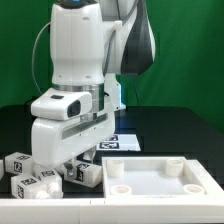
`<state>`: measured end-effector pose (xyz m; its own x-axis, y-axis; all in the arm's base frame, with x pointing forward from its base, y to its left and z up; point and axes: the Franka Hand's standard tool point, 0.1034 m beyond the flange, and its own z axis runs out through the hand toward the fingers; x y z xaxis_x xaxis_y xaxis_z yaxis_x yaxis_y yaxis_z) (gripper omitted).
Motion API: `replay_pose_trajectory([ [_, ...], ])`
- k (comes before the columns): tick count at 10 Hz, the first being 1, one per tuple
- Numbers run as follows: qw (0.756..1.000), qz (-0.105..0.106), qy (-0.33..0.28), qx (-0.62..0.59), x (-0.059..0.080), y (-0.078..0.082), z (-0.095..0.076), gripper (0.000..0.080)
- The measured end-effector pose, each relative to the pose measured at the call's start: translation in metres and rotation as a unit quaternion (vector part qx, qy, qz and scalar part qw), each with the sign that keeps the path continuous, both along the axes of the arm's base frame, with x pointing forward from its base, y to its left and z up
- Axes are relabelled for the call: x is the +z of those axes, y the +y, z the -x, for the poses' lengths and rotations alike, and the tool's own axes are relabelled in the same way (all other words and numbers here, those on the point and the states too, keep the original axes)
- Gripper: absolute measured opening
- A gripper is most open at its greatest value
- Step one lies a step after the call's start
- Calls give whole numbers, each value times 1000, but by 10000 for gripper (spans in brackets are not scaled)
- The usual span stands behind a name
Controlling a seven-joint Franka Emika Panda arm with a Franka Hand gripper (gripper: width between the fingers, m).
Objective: Assemble one leg
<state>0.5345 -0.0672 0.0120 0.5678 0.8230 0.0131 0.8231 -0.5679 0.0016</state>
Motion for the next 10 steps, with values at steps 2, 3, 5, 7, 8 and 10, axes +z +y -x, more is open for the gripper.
replay_pose_trajectory([
  [2, 999, 4, -12, -51, 13, -17, 0, 282],
  [3, 997, 4, -20, -68, 22, -13, 8, 282],
  [5, 989, -3, -19, -148, 42, 15, 28, 282],
  [7, 977, -8, -16, -211, 57, 65, 39, 282],
  [8, 976, -10, -20, -216, 60, 78, 36, 282],
  [10, 976, -9, -20, -219, 53, 70, 35, 282],
])
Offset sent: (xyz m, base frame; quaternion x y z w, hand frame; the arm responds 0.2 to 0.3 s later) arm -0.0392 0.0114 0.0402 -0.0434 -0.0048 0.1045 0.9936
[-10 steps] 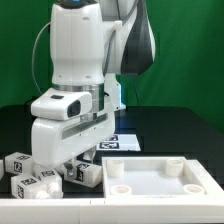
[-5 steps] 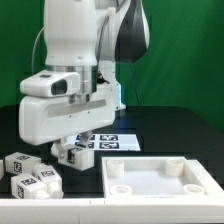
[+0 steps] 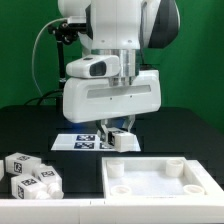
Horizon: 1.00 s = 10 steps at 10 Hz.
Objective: Assemble one leg
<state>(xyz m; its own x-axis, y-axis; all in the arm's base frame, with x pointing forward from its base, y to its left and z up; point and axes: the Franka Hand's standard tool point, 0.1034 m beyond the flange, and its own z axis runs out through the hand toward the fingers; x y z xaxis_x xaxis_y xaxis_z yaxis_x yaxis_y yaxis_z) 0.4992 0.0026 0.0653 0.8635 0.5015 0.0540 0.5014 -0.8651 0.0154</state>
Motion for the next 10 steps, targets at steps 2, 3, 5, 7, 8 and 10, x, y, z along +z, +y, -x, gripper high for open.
replay_pose_trajectory([
  [2, 1000, 0, 0, 1, 0, 2, 0, 284],
  [3, 1000, -1, 1, -9, 0, 4, 2, 284],
  [5, 996, -6, 12, -92, -4, 30, 42, 284],
  [7, 988, -7, 16, -151, -19, 62, 74, 284],
  [8, 987, -3, 26, -157, -30, 72, 87, 284],
  [10, 986, -2, 30, -161, -34, 72, 84, 284],
])
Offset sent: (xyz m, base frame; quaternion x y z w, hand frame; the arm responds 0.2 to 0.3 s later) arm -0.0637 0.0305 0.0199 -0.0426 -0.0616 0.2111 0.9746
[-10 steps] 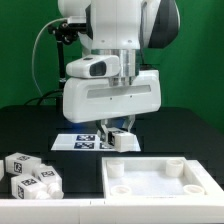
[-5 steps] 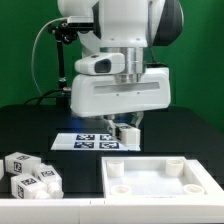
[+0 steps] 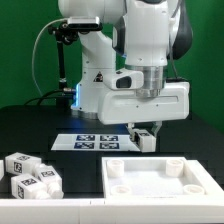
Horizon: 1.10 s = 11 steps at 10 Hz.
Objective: Assemble one leg
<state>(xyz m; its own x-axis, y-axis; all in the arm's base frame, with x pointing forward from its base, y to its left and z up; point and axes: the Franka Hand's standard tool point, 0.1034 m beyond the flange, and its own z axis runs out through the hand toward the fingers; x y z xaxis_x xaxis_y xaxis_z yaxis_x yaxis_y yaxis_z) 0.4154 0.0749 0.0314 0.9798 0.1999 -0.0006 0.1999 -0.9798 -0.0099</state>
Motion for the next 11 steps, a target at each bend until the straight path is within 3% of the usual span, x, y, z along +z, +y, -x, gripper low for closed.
replay_pose_trajectory([
  [4, 1000, 0, 1, -6, -3, 1, 2, 284],
  [7, 996, 3, 12, -85, -21, 10, 22, 284],
  [11, 994, 0, 13, -104, -22, 11, 22, 284],
])
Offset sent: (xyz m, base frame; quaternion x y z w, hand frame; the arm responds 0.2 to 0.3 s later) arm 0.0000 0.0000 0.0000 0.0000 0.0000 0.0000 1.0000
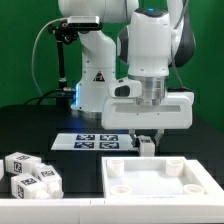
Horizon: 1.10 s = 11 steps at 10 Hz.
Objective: Assemble one leg
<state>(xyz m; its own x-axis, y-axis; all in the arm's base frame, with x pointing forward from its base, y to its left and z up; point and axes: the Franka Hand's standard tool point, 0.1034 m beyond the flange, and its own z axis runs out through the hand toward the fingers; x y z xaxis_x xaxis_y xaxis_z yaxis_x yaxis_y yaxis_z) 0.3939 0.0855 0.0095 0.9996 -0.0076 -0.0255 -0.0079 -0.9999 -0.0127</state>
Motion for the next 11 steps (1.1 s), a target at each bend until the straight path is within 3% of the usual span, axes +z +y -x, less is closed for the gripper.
replay_pose_trajectory([
  [2, 1000, 0, 19, 0, 0, 0, 2, 565],
  [3, 999, -5, 38, 12, 5, -2, -7, 565],
  [4, 997, -11, 71, 4, 14, -3, -19, 632],
  [5, 994, -16, 107, -1, 18, -3, -29, 644],
  [7, 978, -23, 206, -15, 19, -7, -39, 649],
  [9, 963, -21, 267, -19, 12, -1, -41, 649],
  [10, 946, -16, 322, -25, 14, 0, -31, 649],
  [11, 934, -18, 357, -23, 11, 0, -34, 649],
])
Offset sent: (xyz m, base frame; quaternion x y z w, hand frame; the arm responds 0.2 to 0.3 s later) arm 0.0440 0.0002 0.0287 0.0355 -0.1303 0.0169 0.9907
